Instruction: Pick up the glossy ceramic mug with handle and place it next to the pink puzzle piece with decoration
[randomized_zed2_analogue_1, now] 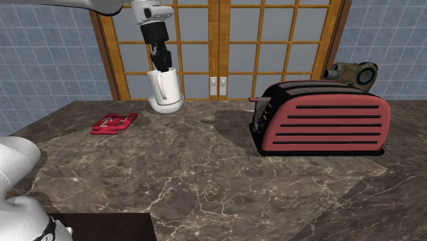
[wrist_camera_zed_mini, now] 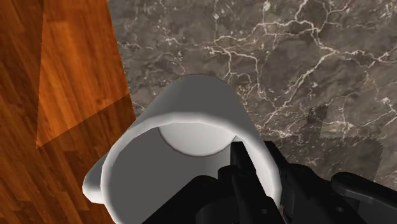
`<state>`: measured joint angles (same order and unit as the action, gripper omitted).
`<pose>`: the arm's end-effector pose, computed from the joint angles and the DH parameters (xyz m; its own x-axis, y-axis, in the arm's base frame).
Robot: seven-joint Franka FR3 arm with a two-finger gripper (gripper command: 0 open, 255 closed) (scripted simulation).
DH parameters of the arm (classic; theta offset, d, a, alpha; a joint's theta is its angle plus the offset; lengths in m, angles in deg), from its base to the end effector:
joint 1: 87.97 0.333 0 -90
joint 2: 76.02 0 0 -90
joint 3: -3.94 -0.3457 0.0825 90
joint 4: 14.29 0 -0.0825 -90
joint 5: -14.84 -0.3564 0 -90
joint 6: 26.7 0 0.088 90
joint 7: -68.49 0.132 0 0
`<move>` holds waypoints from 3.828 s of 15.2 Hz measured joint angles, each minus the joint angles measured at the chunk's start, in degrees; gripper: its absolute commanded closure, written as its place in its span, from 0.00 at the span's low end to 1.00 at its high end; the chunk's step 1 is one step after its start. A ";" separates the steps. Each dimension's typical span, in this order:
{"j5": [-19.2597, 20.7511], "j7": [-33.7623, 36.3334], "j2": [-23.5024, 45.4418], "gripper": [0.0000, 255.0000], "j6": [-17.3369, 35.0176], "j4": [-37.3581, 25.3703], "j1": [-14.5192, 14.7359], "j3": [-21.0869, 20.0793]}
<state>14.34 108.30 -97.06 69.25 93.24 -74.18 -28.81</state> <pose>0.2610 0.3474 0.6446 0.9740 0.1023 0.2023 0.0891 -0.9933 0.0731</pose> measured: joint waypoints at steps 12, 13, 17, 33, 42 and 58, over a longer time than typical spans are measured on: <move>-8.96 6.32 -17.80 1.00 -7.14 9.45 8.23 -1.62; -9.77 7.01 -19.43 1.00 -7.97 10.21 9.12 -1.74; -12.47 10.36 -23.77 1.00 -11.60 10.56 11.83 -3.17; -24.49 27.87 -33.81 1.00 -24.16 4.43 19.16 -12.95; -27.31 28.72 -36.99 1.00 -20.56 10.57 20.88 -15.22; -32.78 28.67 -41.80 1.00 -11.98 23.04 23.84 -20.40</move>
<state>-18.44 136.98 -138.86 57.26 116.27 -50.34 -49.21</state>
